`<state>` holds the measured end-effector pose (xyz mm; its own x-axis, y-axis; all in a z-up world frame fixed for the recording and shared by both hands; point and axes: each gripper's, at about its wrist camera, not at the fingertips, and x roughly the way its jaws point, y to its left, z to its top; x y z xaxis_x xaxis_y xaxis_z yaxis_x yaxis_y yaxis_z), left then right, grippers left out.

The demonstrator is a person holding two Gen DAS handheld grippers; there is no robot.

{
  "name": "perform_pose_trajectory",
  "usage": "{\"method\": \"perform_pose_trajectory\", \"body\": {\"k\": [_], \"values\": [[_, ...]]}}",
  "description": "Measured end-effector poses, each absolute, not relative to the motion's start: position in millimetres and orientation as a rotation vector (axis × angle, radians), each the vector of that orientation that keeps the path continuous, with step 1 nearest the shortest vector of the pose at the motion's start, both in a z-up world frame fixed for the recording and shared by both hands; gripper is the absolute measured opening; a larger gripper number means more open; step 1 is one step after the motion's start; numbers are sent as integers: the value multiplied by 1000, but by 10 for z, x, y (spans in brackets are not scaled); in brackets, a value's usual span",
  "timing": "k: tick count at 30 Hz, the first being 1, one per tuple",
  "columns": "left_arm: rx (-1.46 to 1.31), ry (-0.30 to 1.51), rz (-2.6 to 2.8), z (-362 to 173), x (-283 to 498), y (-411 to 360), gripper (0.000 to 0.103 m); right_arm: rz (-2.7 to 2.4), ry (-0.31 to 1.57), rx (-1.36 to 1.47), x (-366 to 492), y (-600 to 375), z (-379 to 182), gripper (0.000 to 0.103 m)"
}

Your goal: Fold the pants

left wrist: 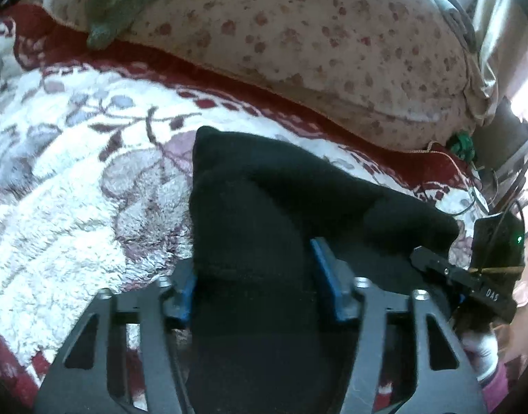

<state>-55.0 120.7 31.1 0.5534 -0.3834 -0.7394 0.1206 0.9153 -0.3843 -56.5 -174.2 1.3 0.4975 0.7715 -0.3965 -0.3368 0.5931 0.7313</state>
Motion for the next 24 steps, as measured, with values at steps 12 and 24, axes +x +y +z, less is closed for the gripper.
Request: {"method": "perform_pose_trajectory", "body": {"k": [12,24], "values": [[-313,848,-263,775,-778,1527,30,806,729,582,-563,-1463,487,43],[-315,797,-69,979,-906,2607,30,958,751,563,-244,-312,744,43]]}}
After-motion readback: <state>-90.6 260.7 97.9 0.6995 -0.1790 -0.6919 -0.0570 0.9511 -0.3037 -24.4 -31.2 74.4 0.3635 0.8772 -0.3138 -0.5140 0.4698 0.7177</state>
